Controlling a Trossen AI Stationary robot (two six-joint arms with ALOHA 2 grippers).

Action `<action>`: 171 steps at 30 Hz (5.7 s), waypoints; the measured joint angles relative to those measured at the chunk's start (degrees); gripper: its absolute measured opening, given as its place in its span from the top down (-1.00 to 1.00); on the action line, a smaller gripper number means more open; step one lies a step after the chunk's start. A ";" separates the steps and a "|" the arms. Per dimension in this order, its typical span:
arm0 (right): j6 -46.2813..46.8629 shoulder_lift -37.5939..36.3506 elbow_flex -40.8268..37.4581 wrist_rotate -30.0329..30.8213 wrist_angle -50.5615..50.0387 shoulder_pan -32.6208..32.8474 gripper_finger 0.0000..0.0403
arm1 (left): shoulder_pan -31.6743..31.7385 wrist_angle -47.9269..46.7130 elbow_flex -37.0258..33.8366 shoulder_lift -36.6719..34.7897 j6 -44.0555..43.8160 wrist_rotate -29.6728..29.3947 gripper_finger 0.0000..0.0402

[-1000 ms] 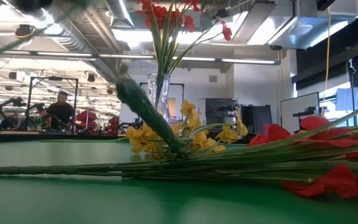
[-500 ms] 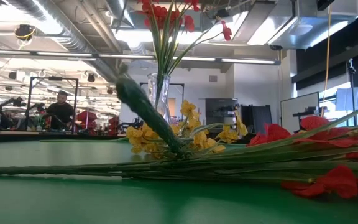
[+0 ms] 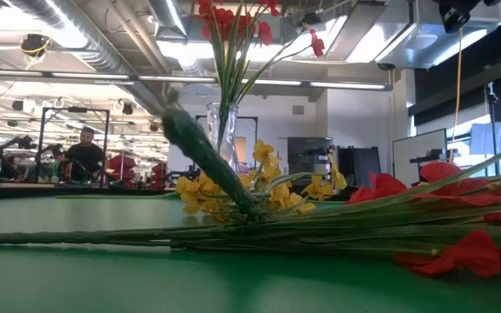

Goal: Sort flowers into vase by color
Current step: Put the bottom reddish pink flower into the transparent vase, then put the reddish pink flower into the transparent vase

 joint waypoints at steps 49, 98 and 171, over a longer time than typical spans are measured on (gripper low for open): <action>3.73 -0.02 -4.56 3.50 0.44 0.00 0.87 | 18.16 10.65 -25.82 -0.71 -12.65 24.62 0.46; 36.90 25.51 -4.56 30.61 -9.89 -17.00 0.47 | -0.92 -45.51 0.26 -9.00 -39.66 -0.44 -0.26; 25.63 25.23 -1.67 -6.00 26.17 -37.16 0.98 | -0.92 -39.09 0.26 -8.91 -44.09 11.56 -0.26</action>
